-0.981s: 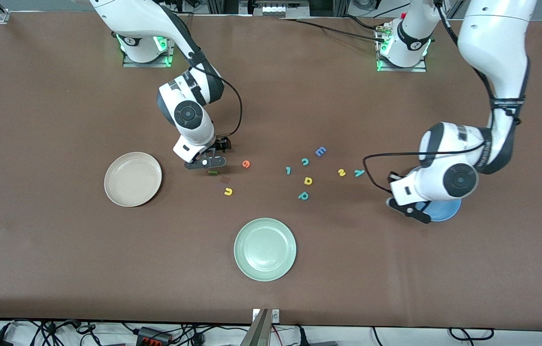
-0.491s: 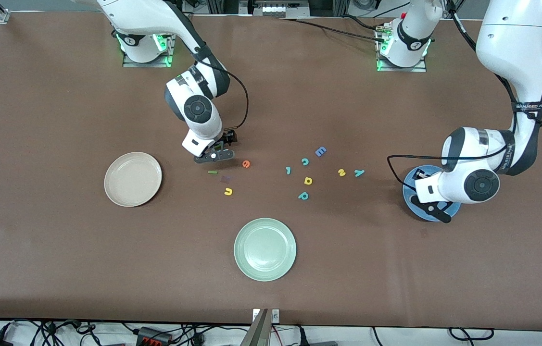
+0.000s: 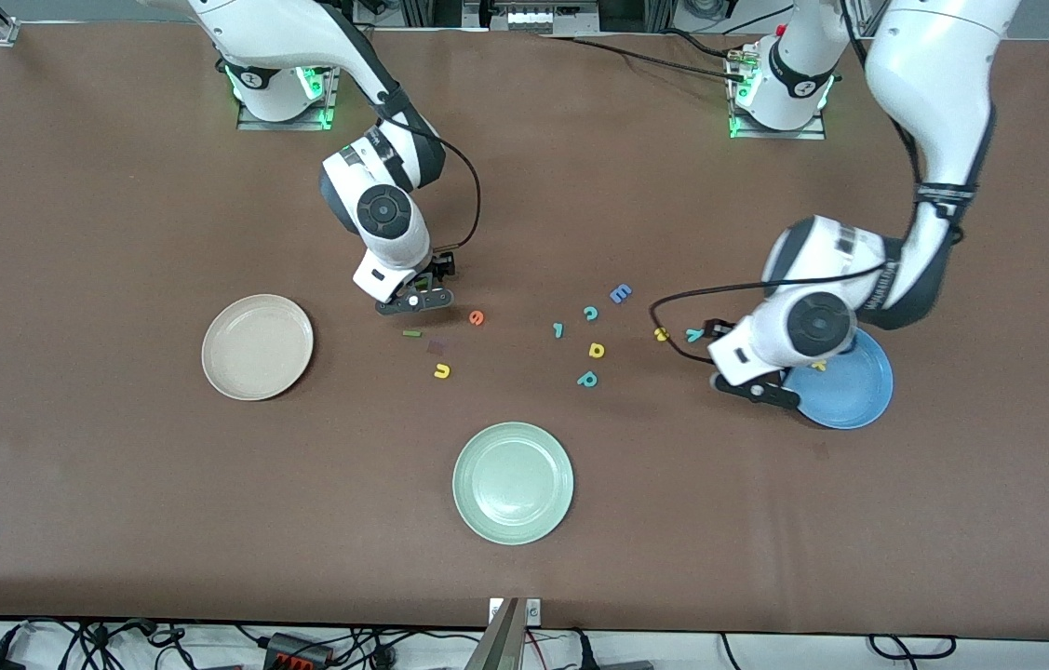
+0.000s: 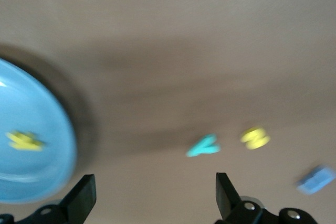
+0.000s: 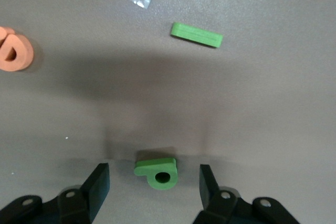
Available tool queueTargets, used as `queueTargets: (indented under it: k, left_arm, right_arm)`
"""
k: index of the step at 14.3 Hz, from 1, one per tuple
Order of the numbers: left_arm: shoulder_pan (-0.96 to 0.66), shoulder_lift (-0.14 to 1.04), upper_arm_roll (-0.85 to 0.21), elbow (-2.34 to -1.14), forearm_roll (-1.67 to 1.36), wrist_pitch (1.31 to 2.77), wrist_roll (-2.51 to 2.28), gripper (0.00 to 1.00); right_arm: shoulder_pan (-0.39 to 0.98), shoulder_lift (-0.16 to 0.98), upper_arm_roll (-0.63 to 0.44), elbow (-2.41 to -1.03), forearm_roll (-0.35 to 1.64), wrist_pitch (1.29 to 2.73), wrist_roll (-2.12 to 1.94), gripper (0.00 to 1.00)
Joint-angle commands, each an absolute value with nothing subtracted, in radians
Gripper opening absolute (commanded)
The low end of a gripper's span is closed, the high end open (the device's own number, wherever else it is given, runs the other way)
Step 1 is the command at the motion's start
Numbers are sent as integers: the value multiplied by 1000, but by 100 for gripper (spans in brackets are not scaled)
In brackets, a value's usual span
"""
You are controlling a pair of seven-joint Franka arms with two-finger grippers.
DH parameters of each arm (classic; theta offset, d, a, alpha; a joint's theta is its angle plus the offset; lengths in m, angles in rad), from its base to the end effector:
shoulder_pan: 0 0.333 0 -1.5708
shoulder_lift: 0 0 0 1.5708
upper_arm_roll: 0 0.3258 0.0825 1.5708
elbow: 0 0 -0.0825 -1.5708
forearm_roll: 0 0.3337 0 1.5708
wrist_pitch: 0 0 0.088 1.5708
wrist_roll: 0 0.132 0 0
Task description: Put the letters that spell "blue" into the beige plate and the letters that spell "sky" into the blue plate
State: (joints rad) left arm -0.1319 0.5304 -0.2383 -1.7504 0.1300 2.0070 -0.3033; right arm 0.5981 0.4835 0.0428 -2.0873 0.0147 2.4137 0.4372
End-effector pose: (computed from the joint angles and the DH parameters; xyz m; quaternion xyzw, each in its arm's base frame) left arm 0.5606 -0.1935 0.2735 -0.9900 0.0600 0.1226 0.0360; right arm 0.4331 0.3234 0.2030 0.9924 0.0939 -0.0747 0.0277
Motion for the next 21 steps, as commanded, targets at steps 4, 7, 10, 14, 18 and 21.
queueTargets:
  k: [4, 7, 10, 14, 18, 21]
  left_arm:
    - [-141, 531, -250, -1866, 156, 2136, -643, 100]
    - [-94, 482, -252, -2044, 155, 2398, -646, 100]
    - [-74, 485, -252, -2068, 155, 2441, -646, 100]
    - [-81, 502, -253, -2071, 155, 2441, -646, 86]
    - [-78, 514, -278, -2075, 155, 2442, -646, 82]
    - [-81, 517, -279, -2075, 155, 2444, -640, 58]
  right_arm:
    - [601, 489, 46, -2095, 26, 2425, 448, 59]
    - [600, 489, 46, -2094, 25, 2425, 448, 30]
    - [597, 492, 46, -2092, 25, 2425, 443, 10]
    - [577, 441, 31, -2063, 25, 2370, 431, 9]
    - [381, 383, 3, -2025, 20, 2312, 350, 9]
    - [241, 408, 3, -1981, 5, 2312, 218, 9]
